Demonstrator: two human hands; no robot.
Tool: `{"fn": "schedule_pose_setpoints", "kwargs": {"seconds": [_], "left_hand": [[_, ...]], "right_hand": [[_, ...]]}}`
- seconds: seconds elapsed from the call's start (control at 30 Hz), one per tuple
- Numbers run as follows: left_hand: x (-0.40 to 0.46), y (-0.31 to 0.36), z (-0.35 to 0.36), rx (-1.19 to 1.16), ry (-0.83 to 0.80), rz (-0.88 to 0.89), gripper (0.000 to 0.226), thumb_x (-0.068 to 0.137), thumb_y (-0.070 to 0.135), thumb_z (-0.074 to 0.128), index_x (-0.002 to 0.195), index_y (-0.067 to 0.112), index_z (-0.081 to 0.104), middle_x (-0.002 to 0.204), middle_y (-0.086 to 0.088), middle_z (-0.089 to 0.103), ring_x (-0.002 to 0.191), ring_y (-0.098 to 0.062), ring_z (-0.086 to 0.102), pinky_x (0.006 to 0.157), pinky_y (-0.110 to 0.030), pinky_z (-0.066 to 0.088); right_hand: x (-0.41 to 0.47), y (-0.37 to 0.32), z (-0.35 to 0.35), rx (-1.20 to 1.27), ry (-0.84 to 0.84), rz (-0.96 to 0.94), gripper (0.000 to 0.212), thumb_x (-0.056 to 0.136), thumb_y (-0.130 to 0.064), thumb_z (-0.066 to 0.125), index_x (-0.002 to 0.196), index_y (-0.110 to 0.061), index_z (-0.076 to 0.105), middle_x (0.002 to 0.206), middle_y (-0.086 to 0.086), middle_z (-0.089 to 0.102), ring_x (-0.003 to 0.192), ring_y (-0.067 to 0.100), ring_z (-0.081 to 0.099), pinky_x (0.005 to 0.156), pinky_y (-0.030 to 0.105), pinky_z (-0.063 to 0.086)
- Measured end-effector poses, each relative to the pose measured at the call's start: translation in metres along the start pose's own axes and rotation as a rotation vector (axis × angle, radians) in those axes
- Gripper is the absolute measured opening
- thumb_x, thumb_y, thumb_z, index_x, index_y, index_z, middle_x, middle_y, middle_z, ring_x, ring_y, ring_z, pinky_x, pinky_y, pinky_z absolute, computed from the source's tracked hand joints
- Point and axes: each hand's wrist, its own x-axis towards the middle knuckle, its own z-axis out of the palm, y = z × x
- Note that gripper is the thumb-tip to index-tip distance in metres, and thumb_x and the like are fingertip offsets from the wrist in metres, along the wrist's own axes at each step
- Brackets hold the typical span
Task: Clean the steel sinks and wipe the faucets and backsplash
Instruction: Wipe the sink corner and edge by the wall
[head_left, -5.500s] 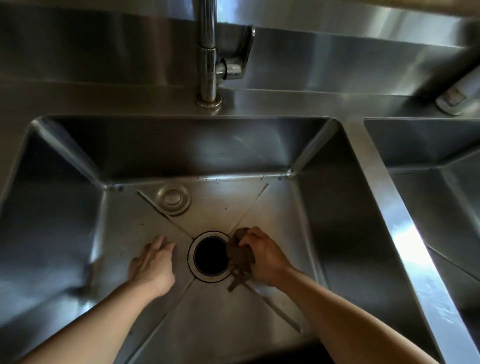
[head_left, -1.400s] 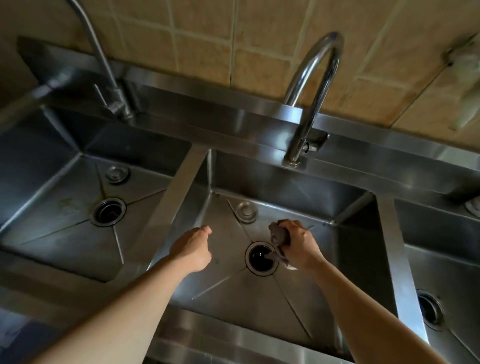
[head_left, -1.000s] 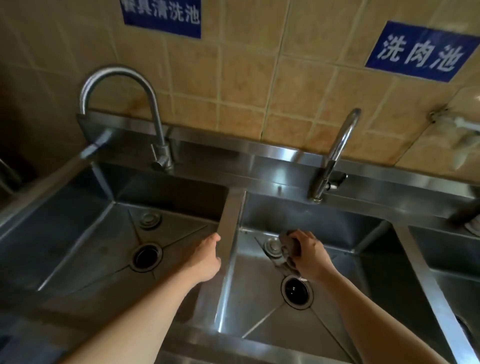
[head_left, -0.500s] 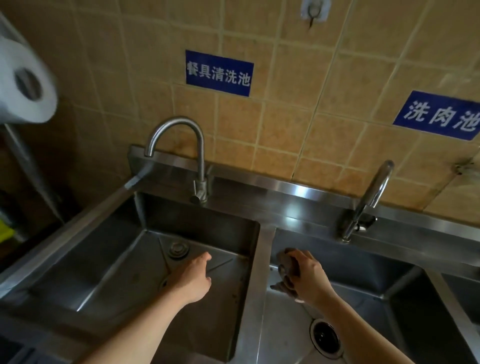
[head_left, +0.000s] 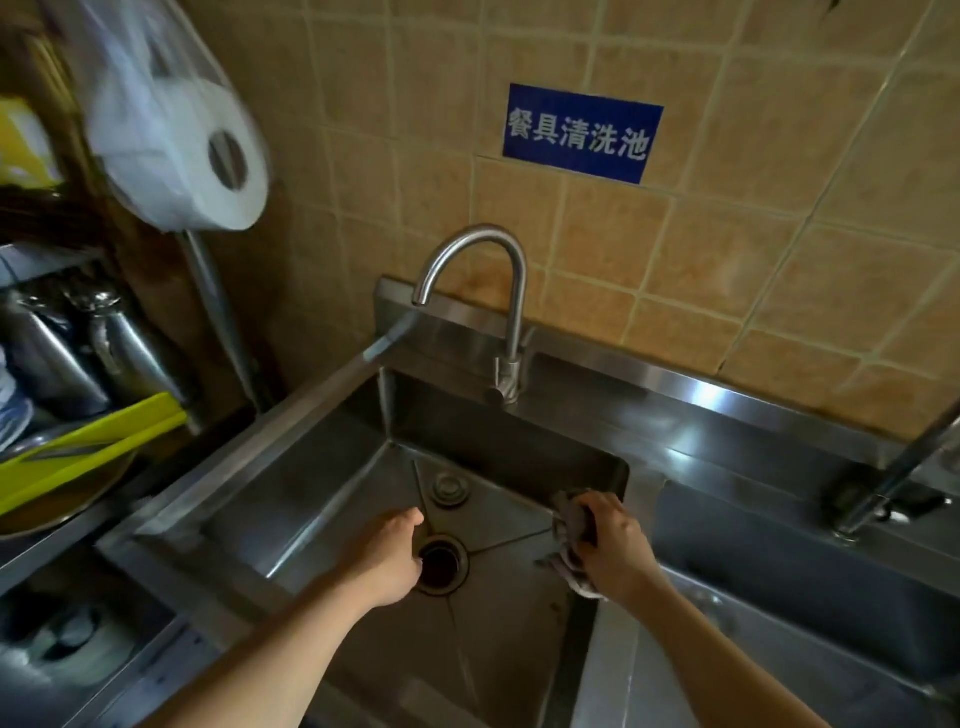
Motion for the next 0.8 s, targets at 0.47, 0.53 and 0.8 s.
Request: {"fn": "schedule_pose_setpoints", "kwargs": {"seconds": [0.47,0.53,0.8], "left_hand": [[0.099,-0.095,-0.069,0.037,-0.087,0.178,0.05,0.096,0.022,0.052,0.142,0.027,0.035,0.147,0.004,0.039,0.129,-0.018,0.045,0.098,-0.028,0.043],[0.114,-0.107,-0.075,0.056,-0.117,0.22,0.05,0.095,0.022,0.053,0.142,0.026,0.035,0.147,0.003,0.04,0.13,-0.018,0.044,0.1,-0.028,0.042],[0.152,-0.124,-0.073,0.101,-0.238,0.311,0.053,0.093,0.023,0.057,0.142,0.024,0.037,0.145,0.003,0.042,0.129,-0.018,0.045,0.101,-0.03,0.043]], "right_hand": [[0.072,-0.111,0.083,0.064,0.103,0.144,0.052,0.084,-0.005,0.06,0.127,-0.022,0.037,0.121,0.004,0.042,0.092,0.026,0.058,0.077,0.047,0.055],[0.075,-0.12,0.097,0.061,0.105,0.184,0.067,0.083,-0.004,0.061,0.138,-0.026,0.032,0.123,0.004,0.038,0.096,0.025,0.055,0.082,0.043,0.054],[0.074,-0.133,0.124,0.103,0.189,0.341,0.05,0.08,-0.008,0.068,0.125,-0.016,0.048,0.122,0.006,0.038,0.1,0.021,0.048,0.082,0.032,0.051]]}}
